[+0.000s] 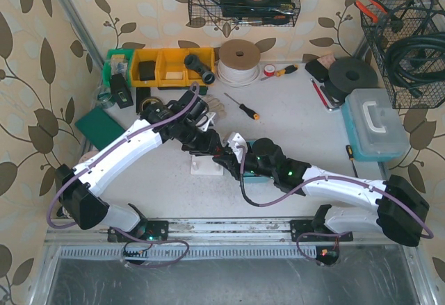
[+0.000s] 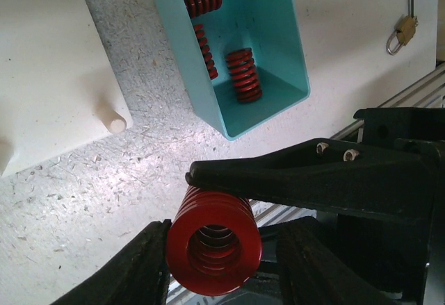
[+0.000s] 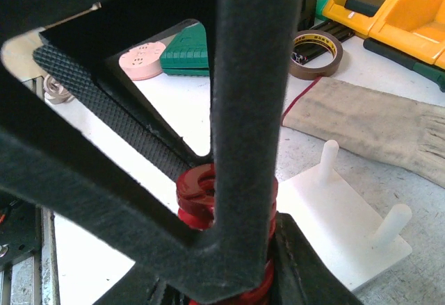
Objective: Install the large spring
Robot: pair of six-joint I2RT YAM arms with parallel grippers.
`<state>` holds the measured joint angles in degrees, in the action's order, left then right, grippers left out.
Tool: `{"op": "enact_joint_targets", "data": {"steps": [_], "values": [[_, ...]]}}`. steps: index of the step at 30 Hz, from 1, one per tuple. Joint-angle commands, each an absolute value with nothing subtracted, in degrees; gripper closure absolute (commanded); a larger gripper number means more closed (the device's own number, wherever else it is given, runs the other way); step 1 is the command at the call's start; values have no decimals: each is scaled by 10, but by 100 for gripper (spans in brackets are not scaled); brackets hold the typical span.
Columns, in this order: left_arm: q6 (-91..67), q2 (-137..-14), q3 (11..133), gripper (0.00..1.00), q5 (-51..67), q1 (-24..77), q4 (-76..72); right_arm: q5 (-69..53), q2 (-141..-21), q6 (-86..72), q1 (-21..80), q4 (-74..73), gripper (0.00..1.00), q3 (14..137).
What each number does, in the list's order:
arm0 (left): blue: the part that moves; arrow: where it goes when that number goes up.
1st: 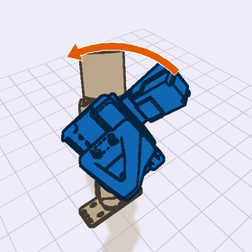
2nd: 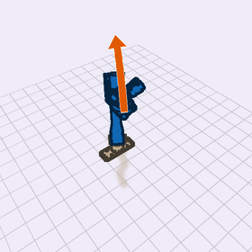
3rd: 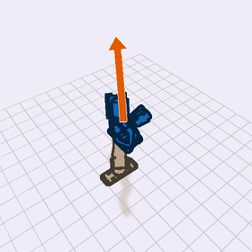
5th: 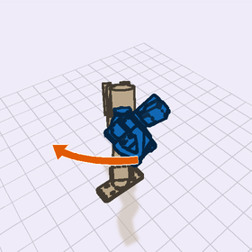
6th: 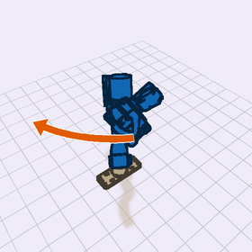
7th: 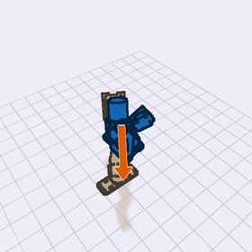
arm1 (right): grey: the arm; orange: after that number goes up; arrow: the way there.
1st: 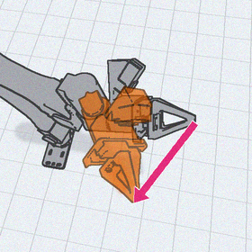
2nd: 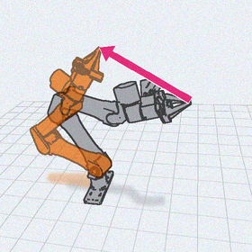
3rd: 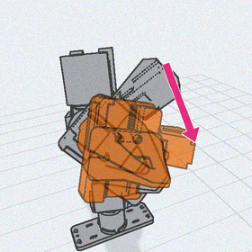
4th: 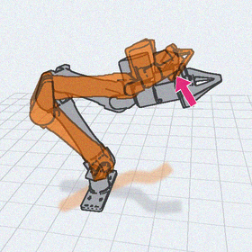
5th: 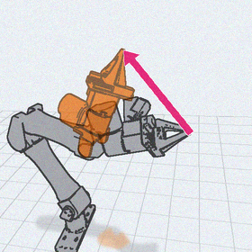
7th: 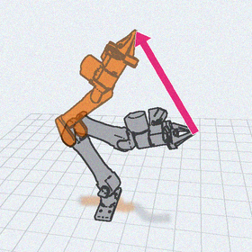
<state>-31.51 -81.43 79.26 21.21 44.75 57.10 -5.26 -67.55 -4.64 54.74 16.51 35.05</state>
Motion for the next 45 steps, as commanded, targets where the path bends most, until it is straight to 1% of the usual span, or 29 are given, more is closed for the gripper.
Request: {"op": "enact_joint_targets", "data": {"steps": [1, 8, 9, 11, 14, 16, 17, 18, 19, 20, 22, 23, 24, 30, 32, 34, 35, 37, 39, 40, 42, 45], "values": [[-309, -815, 803, 57, 218, 454, 574, -43, -678, -42, 551, 182, 100, 375], [-307, -816, 806, 82, 212, 454, 574, -37, -679, -44, 551, 178, 100, 378], [-306, -816, 806, 87, 210, 454, 574, -34, -679, -44, 552, 177, 100, 378], [-305, -816, 811, 100, 204, 454, 577, -25, -680, -49, 552, 174, 99, 379], [-302, -814, 820, 100, 189, 454, 586, -16, -678, -54, 552, 171, 85, 381], [-299, -811, 827, 100, 179, 454, 589, -10, -675, -56, 552, 171, 77, 379], [-299, -809, 828, 100, 175, 454, 589, -8, -673, -57, 552, 171, 71, 378], [-299, -808, 830, 100, 172, 454, 589, -7, -672, -57, 552, 171, 69, 377], [-299, -808, 832, 100, 170, 454, 590, -5, -672, -58, 553, 171, 58, 377], [-298, -808, 835, 100, 169, 453, 590, -3, -671, -59, 552, 171, 55, 376], [-296, -810, 839, 100, 166, 453, 592, 3, -672, -62, 552, 169, 22, 377], [-293, -812, 845, 100, 161, 453, 597, 8, -672, -64, 552, 166, 3, 377], [-290, -814, 851, 100, 154, 453, 605, 17, -671, -67, 552, 164, 0, 378], [-257, -820, 909, 100, 88, 439, 680, 66, -663, -89, 551, 151, 0, 375], [-247, -842, 927, 100, 54, 431, 707, 138, -660, -131, 550, 119, 0, 379], [-238, -851, 937, 100, 13, 424, 730, 224, -655, -205, 541, 47, 0, 395], [-237, -856, 938, 100, -7, 422, 737, 227, -655, -228, 526, 17, 1, 404], [-232, -867, 934, 100, -37, 418, 738, 182, -656, -256, 493, -6, 6, 412], [-226, -880, 931, 100, -63, 415, 727, 160, -659, -275, 472, -32, 7, 422], [-224, -888, 930, 100, -74, 414, 719, 154, -659, -277, 465, -47, 6, 428], [-221, -901, 928, 100, -98, 409, 699, 162, -652, -284, 458, -68, 1, 434], [-220, -915, 914, 100, -110, 390, 659, 157, -629, -301, 440, -74, 1, 423]]}}
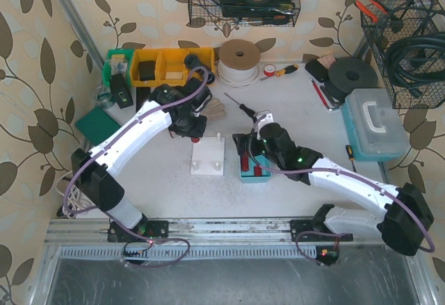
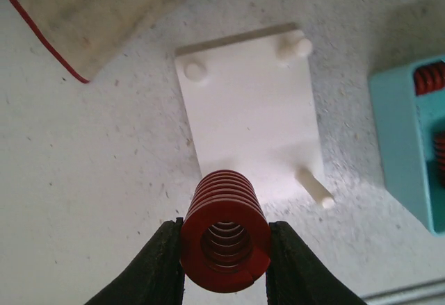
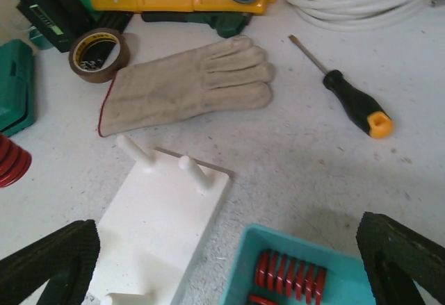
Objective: Install the large spring
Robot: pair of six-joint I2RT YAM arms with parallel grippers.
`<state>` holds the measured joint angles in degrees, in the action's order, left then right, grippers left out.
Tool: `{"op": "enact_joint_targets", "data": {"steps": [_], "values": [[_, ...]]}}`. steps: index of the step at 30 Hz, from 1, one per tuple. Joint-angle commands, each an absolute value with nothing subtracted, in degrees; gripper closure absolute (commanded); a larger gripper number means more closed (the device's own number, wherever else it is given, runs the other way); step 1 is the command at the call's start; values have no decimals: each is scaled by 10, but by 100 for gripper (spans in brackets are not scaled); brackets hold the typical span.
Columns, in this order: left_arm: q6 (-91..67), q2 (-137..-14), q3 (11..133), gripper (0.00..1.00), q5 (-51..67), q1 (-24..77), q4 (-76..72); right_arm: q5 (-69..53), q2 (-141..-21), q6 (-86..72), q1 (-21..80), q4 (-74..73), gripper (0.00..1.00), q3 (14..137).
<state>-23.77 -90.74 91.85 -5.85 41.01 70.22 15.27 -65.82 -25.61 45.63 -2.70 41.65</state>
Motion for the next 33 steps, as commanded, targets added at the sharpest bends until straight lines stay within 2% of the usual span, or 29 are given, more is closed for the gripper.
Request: {"op": "enact_joint_targets", "data": {"steps": [1, 7, 15, 33], "values": [[-221, -918, 908, 100, -106, 379, 644, 148, -624, -311, 430, -72, 1, 416], [-228, -927, 859, 100, -65, 329, 539, 76, -634, -347, 364, -60, 1, 401], [-233, -948, 828, 100, -20, 324, 442, 64, -643, -348, 355, -48, 1, 397], [-275, -972, 809, 100, -38, 323, 482, 33, -656, -355, 335, -25, 1, 389]]}}
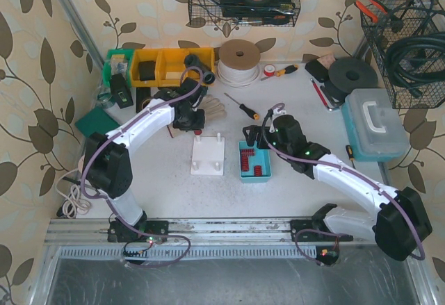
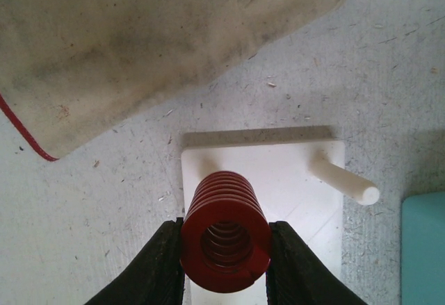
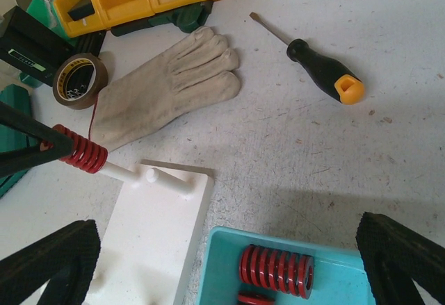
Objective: Install the large spring
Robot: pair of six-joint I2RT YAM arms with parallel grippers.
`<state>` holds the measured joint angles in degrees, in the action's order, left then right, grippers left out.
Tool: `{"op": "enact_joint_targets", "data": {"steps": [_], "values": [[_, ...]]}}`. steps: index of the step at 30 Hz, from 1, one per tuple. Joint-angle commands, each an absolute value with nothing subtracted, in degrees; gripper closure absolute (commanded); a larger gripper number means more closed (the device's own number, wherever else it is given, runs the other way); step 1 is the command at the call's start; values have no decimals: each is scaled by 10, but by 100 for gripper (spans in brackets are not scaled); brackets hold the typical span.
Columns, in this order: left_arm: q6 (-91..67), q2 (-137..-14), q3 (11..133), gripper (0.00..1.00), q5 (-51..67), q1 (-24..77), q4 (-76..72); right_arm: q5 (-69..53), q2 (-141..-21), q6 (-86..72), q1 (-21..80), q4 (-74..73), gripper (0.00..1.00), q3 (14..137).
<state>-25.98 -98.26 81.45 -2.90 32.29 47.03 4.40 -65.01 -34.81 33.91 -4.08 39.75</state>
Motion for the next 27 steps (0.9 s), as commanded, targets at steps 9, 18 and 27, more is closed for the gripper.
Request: {"op": "enact_joint_targets", "data": {"steps": [9, 18, 27], "values": [[-286, -976, 788, 100, -40, 328, 475, 29, -656, -357, 333, -21, 2, 387], [-294, -996, 769, 100, -48, 335, 436, 26, -656, -355, 332, -18, 2, 385], [-303, -1020, 758, 100, -57, 347, 415, 21, -653, -356, 330, -12, 2, 382]]}}
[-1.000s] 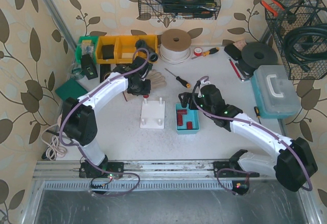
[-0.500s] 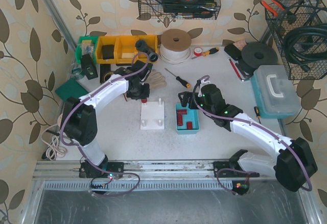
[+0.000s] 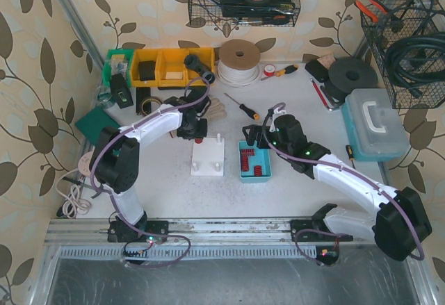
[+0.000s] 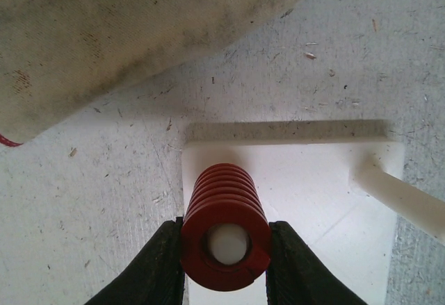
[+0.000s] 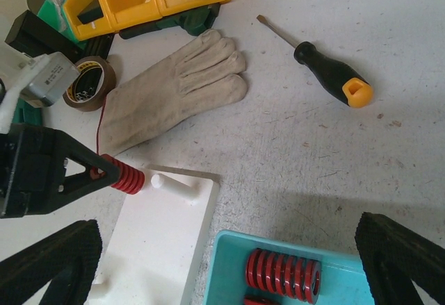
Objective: Install the large spring
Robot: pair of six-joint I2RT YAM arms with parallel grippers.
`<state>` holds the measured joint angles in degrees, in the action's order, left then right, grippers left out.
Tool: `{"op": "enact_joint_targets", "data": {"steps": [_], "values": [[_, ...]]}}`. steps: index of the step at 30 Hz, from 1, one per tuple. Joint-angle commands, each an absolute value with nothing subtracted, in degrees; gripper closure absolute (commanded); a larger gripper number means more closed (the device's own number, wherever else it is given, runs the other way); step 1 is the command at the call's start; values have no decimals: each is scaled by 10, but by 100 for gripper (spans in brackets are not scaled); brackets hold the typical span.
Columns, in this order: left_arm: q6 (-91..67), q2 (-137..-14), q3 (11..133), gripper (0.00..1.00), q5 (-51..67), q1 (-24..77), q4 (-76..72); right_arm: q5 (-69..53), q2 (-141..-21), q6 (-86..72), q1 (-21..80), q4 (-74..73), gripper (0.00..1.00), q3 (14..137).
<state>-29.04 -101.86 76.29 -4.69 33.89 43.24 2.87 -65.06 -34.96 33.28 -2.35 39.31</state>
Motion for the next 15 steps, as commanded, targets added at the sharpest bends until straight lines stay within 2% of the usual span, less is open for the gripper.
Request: {"op": "enact_joint_targets", "data": {"steps": [1, 8, 15], "values": [[-304, -1020, 756, 100, -57, 347, 412, 19, -653, -355, 329, -12, 2, 381], [-303, -1023, 759, 99, -47, 350, 410, 12, -651, -355, 325, -10, 2, 379], [-306, -1017, 763, 54, -41, 353, 416, 5, -646, -355, 323, -6, 2, 375]]}}
